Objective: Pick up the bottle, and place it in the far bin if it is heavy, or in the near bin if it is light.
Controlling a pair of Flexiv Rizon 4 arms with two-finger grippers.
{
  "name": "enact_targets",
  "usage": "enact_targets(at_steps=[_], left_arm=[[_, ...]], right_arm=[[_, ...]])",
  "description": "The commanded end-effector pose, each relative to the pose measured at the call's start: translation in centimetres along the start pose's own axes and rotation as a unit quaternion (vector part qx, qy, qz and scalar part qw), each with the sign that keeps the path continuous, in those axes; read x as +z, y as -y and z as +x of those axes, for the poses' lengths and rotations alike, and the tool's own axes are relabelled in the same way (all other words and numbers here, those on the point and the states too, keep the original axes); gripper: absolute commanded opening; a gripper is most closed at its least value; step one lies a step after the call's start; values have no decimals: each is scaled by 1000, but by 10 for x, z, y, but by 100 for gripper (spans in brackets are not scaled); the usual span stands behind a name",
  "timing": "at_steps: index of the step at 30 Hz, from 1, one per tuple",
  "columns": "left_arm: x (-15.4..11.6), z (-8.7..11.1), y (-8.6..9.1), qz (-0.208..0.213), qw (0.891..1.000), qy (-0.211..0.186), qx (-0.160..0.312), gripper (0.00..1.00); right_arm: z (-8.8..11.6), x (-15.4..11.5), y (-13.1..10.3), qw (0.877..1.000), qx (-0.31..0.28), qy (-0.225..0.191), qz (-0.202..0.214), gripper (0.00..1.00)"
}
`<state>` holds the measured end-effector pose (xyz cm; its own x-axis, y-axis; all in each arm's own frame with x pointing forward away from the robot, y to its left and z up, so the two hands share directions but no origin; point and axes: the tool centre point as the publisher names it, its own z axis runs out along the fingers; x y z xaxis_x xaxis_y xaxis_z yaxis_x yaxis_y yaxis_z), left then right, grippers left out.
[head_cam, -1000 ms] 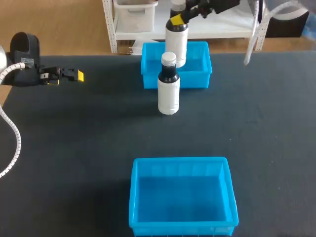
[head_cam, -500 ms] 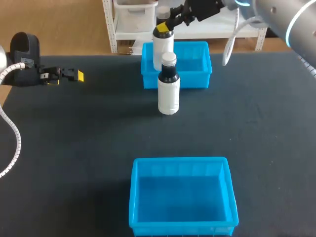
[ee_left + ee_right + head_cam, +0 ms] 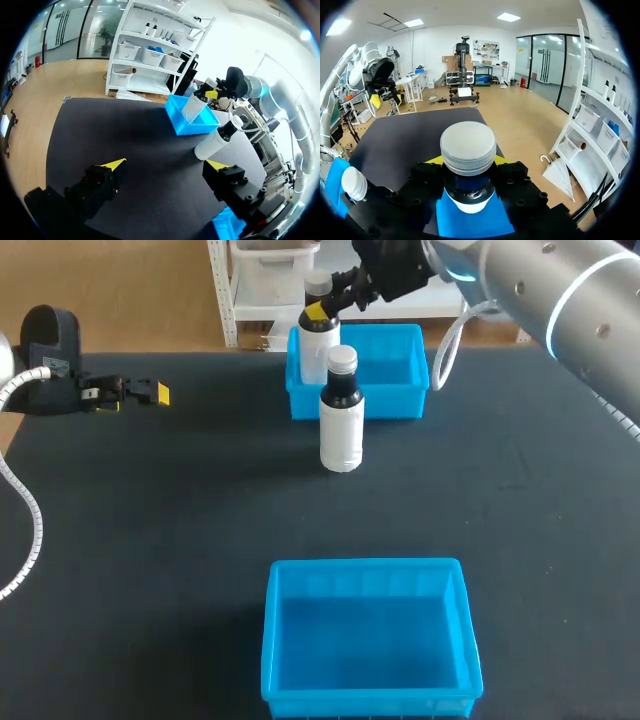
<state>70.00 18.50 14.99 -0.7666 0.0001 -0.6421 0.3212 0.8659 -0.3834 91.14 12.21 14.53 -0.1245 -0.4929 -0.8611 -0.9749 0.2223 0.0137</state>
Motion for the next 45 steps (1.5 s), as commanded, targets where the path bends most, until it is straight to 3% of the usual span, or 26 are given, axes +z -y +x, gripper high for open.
enact_targets(at_steps=[1,20,21,22,23,25,26,27,37,45], left_arm=[[0,0,0,0,1000,0,0,100],[0,0,0,0,1000,0,0,100],[0,0,0,0,1000,0,0,100],[0,0,0,0,1000,0,0,100],[0,0,0,0,1000,0,0,100],[0,0,0,0,1000,0,0,100],[0,0,0,0,1000,0,0,100],[0,0,0,0,1000,0,0,100],[0,0,0,0,1000,0,0,100],[0,0,0,0,1000,0,0,100]], right_arm=[[-1,6,20,997,1,-2,-76,0],[14,15,19,997,15,-8,-79,0],[14,15,19,997,16,-9,-79,3],[15,15,19,997,17,-9,-79,13],[15,15,19,997,18,-10,-79,31],[16,15,20,996,22,-15,-79,47],[17,14,20,996,22,-15,-80,81],[17,14,20,996,23,-16,-80,100],[23,3,19,996,40,-28,-74,100],[39,-56,17,997,56,-41,-32,100]])
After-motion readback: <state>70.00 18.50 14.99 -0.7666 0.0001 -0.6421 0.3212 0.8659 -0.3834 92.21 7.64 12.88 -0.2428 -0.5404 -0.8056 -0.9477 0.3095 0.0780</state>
